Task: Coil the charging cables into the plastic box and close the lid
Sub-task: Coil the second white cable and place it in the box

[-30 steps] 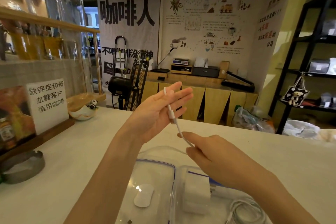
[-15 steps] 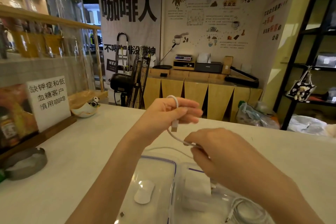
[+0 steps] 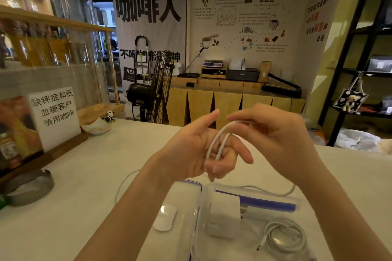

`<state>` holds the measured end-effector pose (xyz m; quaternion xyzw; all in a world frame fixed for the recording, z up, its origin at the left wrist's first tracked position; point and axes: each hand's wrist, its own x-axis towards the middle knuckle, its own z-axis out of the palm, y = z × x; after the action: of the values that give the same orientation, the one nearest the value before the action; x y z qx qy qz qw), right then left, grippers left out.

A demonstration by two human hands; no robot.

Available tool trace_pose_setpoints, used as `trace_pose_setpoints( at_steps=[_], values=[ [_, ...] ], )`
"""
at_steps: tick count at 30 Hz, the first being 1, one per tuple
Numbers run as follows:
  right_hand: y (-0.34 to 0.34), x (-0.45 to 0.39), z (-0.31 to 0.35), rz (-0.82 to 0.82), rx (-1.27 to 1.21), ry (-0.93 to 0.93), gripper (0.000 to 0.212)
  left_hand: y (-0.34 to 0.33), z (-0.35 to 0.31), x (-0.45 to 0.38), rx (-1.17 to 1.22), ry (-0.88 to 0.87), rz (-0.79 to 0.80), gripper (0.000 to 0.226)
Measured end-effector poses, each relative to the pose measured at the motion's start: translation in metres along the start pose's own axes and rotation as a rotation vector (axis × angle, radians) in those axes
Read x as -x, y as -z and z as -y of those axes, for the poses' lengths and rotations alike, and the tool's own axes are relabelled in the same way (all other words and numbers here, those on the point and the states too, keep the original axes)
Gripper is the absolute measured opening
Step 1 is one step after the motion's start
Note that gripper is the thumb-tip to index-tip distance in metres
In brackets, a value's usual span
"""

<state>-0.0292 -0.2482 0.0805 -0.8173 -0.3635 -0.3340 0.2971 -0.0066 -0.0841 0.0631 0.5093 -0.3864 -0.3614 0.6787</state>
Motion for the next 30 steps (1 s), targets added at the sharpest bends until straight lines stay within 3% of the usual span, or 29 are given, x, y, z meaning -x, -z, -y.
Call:
trace_pose_setpoints(
  at_steps=[3, 6, 10, 15, 19, 21, 26, 30],
  values=[
    [-0.001, 0.000, 0.000, 0.129, -0.282, -0.177, 0.023, -0.003, -0.001, 0.000, 0.068, -0.062, 0.084, 0.058],
    [0.002, 0.001, -0.003, 0.238, -0.351, -0.215, 0.026, -0.007, -0.001, -0.002, 0.047, -0.052, 0.006, 0.050],
    [0.003, 0.002, -0.012, 0.215, -0.263, -0.174, 0.022, -0.016, -0.004, -0.004, -0.084, -0.045, -0.212, 0.047],
    [0.004, 0.003, -0.018, 0.245, -0.076, -0.127, 0.020, -0.025, -0.006, -0.005, -0.506, 0.014, -0.496, 0.042],
    [0.001, 0.003, -0.021, 0.227, 0.014, -0.096, 0.023, -0.026, -0.004, -0.007, -0.652, -0.098, -0.666, 0.031],
    [-0.001, 0.004, -0.022, 0.186, -0.029, -0.095, 0.020, -0.023, -0.006, -0.005, -0.545, -0.127, -0.661, 0.024],
    [-0.007, 0.005, -0.019, 0.110, -0.119, -0.048, 0.025, -0.014, -0.007, 0.000, -0.093, -0.045, -0.419, 0.034],
    [-0.011, 0.004, -0.019, 0.093, -0.186, -0.044, 0.022, -0.007, -0.006, 0.000, 0.201, -0.033, -0.316, 0.034]
  ],
)
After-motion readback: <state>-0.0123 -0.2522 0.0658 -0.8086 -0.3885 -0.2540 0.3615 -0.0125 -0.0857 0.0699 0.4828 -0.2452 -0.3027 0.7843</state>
